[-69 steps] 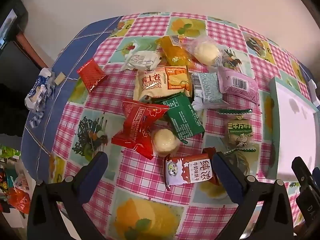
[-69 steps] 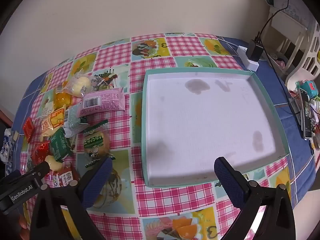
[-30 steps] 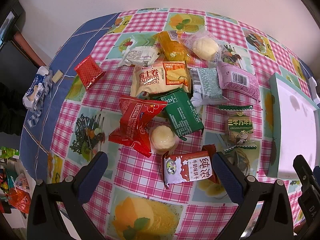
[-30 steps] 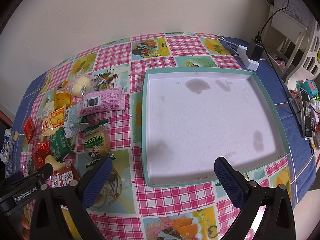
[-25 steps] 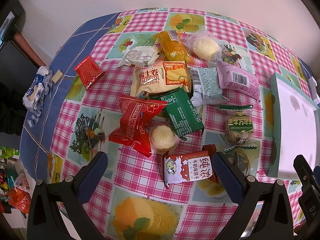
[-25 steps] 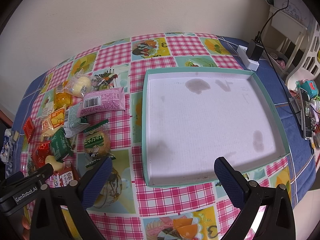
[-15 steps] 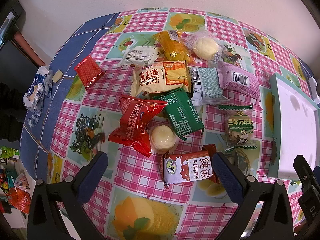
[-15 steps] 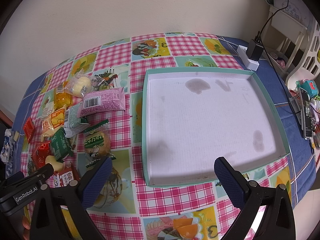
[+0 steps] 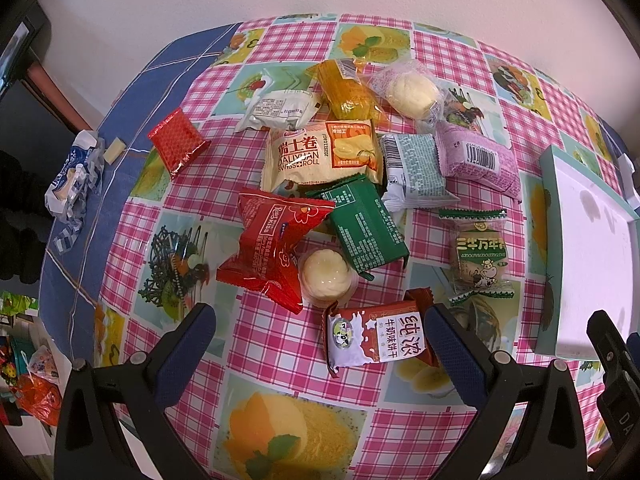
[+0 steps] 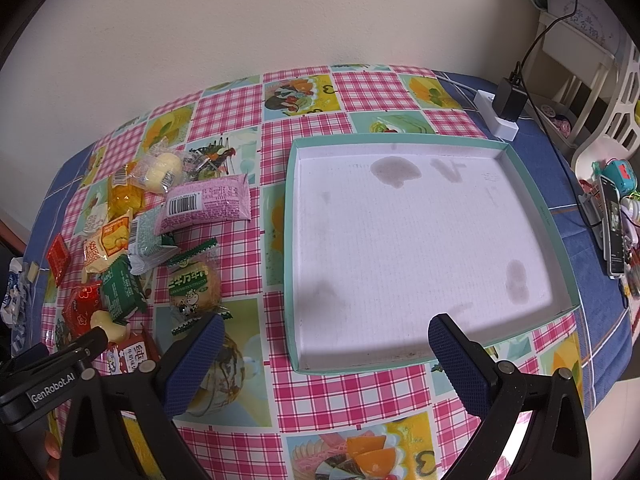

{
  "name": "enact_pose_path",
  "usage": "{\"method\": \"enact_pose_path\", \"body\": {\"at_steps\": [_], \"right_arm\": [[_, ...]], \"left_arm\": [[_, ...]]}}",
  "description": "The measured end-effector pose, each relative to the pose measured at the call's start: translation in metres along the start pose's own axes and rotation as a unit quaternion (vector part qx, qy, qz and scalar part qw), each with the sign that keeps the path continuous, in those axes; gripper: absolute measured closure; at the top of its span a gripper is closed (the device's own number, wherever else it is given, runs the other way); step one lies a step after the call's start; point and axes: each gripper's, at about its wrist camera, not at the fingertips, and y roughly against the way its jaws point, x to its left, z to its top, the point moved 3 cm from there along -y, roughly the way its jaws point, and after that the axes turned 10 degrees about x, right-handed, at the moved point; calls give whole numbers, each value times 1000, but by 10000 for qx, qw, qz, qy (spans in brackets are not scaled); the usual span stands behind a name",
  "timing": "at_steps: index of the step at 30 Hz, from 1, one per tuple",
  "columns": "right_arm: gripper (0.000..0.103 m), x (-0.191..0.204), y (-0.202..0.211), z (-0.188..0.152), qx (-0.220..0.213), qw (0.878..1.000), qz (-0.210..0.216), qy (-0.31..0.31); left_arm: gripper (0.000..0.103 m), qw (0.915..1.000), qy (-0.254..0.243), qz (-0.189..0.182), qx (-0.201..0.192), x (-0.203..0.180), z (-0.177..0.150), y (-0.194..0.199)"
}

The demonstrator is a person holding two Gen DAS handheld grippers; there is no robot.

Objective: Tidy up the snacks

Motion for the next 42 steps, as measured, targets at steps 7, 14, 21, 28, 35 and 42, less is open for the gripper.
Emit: {"method": "enact_pose_path", "body": {"at_steps": [7,14,21,28,35,42], "right_arm": [[0,0,0,1,3,10000,3,-2],[0,0,0,1,2,10000,0,0],[0,0,0,1,4,10000,3,0],[0,4,-1,-1,17,9999,109,73],[0,29,-23,-1,416,9976,401,385],[0,37,-33,-4,565,9970,245,472]], "left_arm": [[0,10000,-2,-3,3,0,0,0],[0,10000,-7,-3,5,0,0,0],[0,10000,-8,-3,10,0,0,0],[0,10000,69,-32,49,1,-1,-2],[0,9979,372,-316,428,5,-4,-19],[0,9937,435,-586,850,-2,-13,-38]]}}
